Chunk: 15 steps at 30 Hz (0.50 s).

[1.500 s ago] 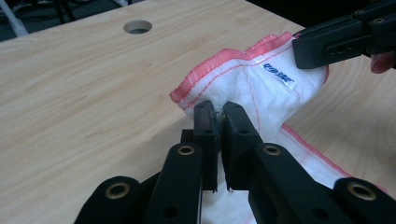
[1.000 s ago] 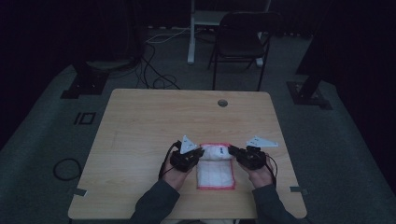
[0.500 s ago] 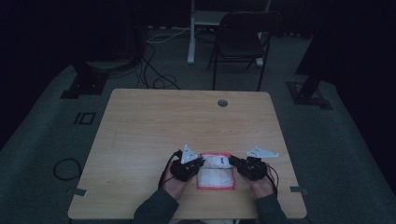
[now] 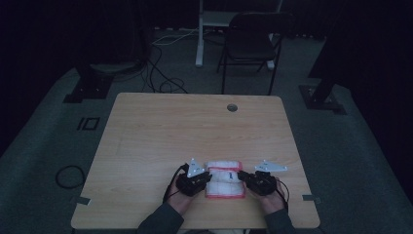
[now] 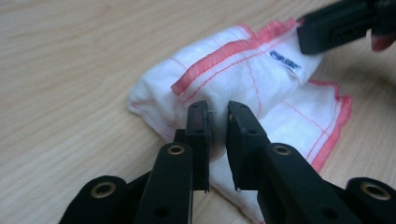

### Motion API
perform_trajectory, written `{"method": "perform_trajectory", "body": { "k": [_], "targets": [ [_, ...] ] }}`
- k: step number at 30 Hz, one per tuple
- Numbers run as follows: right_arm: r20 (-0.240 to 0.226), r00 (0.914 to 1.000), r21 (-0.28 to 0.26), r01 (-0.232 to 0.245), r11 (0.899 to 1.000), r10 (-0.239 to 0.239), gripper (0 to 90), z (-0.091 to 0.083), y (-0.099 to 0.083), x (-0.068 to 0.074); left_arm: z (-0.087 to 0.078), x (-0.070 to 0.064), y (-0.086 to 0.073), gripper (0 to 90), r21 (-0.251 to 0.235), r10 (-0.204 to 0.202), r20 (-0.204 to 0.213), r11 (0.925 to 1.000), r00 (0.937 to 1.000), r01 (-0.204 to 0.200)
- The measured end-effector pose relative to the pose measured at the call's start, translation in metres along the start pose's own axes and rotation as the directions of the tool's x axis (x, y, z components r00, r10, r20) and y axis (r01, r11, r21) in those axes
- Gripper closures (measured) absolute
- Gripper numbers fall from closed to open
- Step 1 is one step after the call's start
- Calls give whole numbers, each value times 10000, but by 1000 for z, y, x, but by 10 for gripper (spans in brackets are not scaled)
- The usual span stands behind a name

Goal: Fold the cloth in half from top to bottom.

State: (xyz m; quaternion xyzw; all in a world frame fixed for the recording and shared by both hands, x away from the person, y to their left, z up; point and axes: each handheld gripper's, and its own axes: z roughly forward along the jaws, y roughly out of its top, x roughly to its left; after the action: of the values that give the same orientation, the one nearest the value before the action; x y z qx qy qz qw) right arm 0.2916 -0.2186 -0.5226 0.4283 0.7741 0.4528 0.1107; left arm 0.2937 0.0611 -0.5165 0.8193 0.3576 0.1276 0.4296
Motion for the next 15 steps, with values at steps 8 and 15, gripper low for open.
{"method": "perform_trajectory", "body": {
  "k": [8,15],
  "targets": [
    [4,10000,-3,-22,10000,22,847,0,-2,0,-3,25,14,783,-460,-733,-471,9964,9962,712],
    [-29,10000,-69,-3,10000,3,844,0,-3,0,19,27,24,774,-130,-479,-435,9988,9979,474]
  ]
}}
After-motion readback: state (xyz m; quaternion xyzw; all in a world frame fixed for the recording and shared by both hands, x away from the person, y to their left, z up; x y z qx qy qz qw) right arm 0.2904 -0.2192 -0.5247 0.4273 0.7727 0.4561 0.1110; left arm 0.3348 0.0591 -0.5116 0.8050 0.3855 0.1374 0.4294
